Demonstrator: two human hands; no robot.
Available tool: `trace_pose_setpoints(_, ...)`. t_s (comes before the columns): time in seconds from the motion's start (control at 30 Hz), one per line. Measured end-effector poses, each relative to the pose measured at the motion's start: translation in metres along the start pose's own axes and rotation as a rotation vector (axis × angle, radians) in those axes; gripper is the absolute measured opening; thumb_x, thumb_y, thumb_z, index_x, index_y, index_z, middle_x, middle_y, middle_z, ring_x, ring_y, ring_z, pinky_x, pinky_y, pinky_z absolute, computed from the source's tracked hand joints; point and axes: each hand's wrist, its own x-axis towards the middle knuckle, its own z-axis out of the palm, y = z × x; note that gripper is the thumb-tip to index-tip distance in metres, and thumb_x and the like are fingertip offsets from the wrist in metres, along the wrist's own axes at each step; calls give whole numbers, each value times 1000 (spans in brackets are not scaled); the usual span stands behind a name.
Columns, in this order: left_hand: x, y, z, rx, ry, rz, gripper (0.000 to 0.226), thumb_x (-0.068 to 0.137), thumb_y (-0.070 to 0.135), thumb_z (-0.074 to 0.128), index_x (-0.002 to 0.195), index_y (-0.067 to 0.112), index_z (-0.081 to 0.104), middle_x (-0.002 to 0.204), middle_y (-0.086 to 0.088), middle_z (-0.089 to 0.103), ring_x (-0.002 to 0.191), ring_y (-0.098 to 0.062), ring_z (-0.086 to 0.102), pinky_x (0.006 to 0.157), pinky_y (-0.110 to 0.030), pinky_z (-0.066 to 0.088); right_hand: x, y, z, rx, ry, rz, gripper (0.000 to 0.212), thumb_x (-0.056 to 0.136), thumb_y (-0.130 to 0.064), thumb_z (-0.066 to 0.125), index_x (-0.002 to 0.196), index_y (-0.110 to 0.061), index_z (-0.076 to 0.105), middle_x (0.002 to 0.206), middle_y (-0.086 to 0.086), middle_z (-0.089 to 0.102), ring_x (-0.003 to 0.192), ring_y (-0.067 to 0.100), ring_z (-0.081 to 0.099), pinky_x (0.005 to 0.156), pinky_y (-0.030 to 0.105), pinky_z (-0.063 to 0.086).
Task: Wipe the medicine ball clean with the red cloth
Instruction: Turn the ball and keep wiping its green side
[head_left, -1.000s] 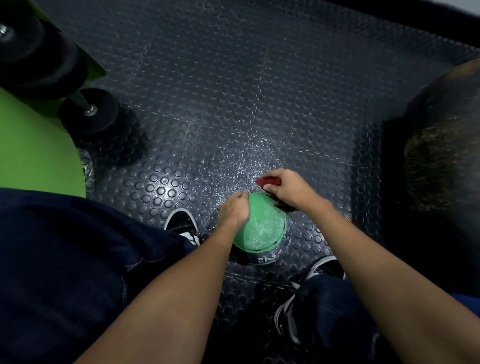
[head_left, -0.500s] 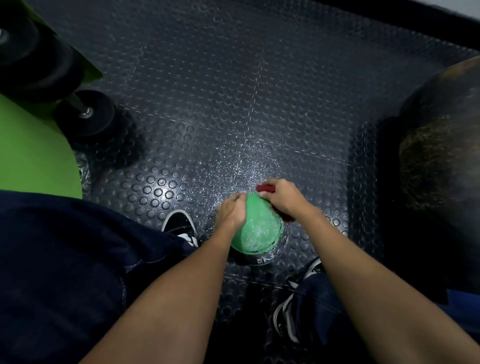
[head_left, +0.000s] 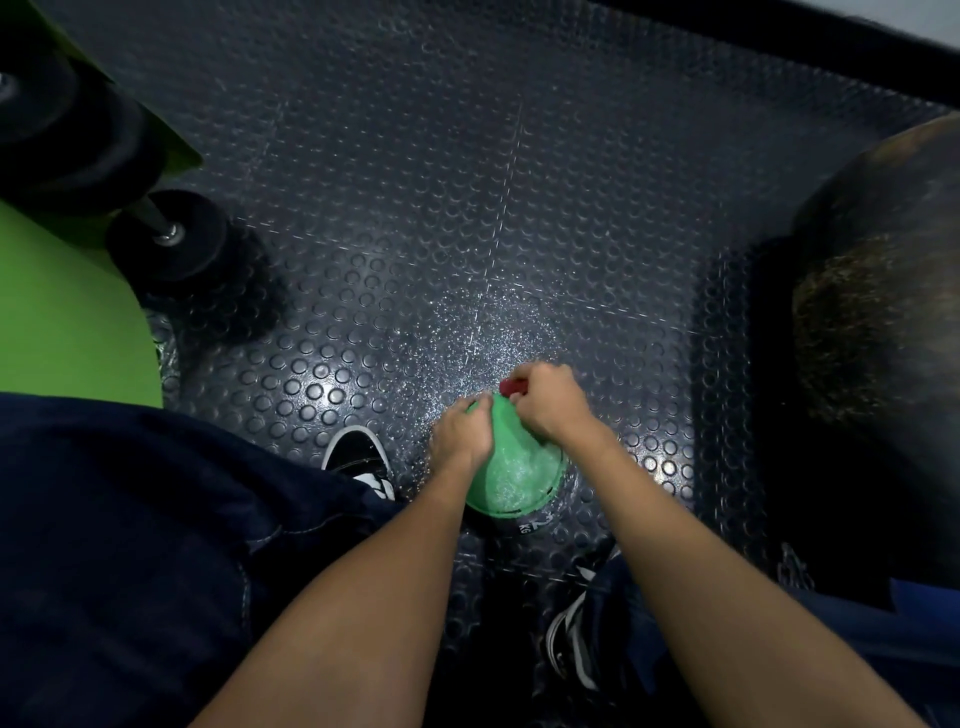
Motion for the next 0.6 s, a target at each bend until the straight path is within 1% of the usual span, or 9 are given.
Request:
trace_pose_setpoints(0.03, 2, -1, 1, 3, 7, 6, 51, 99, 59, 35, 134, 30, 58, 131, -6, 59, 120, -28, 54, 108, -48, 38, -6, -5, 3, -50, 59, -27, 24, 89, -13, 56, 109, -20, 67, 105, 2, 62, 105, 23, 48, 95, 38, 46)
trace_pose_setpoints(0.1, 2, -2, 2, -20, 16, 7, 51, 96, 60, 35, 129, 31, 61, 126, -4, 63, 113, -26, 58, 104, -45, 42, -17, -8, 1, -46, 86, -90, 22, 88, -12, 59, 106, -20, 69, 98, -4, 58, 102, 21, 46, 91, 33, 43)
trace_pose_setpoints(0.2, 0, -4, 2, -19, 22, 12, 49, 99, 57, 35, 128, 29, 62, 127, -4, 62, 113, -26, 57, 103, -45, 42, -22, 1, -23, 282, -63, -48, 18, 87, -13, 65, 99, -24, 72, 93, -1, 66, 75, 17, 63, 65, 28, 53)
trace_pose_setpoints(0.27, 0, -4, 2, -37, 21, -4, 49, 100, 57, 37, 135, 29, 59, 136, -6, 57, 123, -28, 52, 109, -48, 37, -17, 10, -35, 345, -23, 12, 18, 88, -17, 65, 103, -26, 71, 91, 3, 69, 65, 13, 62, 53, 21, 49)
trace_pose_setpoints(0.33, -5, 0, 2, -67, 29, -31, 51, 101, 56, 38, 141, 28, 53, 144, -6, 51, 129, -29, 48, 109, -48, 34, -9, 15, -33, 243, 13, 22, 25, 90, -20, 63, 114, -27, 67, 100, 4, 69, 74, 12, 59, 64, 18, 47)
trace_pose_setpoints(0.43, -6, -1, 5, -82, 34, -51, 49, 100, 57, 39, 139, 31, 53, 140, -4, 52, 124, -27, 50, 106, -44, 36, -9, 14, -12, 104, -3, -24, 30, 91, -18, 61, 120, -23, 64, 111, 1, 65, 93, 12, 55, 90, 31, 46)
trace_pose_setpoints(0.5, -2, -3, 6, -104, 30, -53, 44, 97, 58, 40, 124, 31, 62, 128, -4, 60, 115, -26, 56, 105, -46, 42, -16, 17, -7, 89, 17, -117, 28, 87, -15, 65, 113, -24, 67, 102, -7, 62, 100, 13, 52, 95, 34, 45)
trace_pose_setpoints(0.53, 0, -4, 6, -124, 22, -54, 43, 94, 59, 39, 110, 30, 66, 117, -5, 63, 107, -26, 59, 100, -46, 46, -21, 18, -10, 135, -10, -164, 27, 85, -14, 67, 109, -25, 69, 96, -9, 60, 97, 13, 52, 91, 34, 46)
trace_pose_setpoints(0.6, 4, 0, 3, -153, 10, -64, 43, 93, 59, 37, 84, 23, 59, 95, -2, 62, 89, -23, 60, 87, -38, 51, -30, 22, -24, 288, -121, -198, 24, 83, -11, 69, 101, -27, 72, 92, -11, 61, 86, 12, 58, 76, 29, 52)
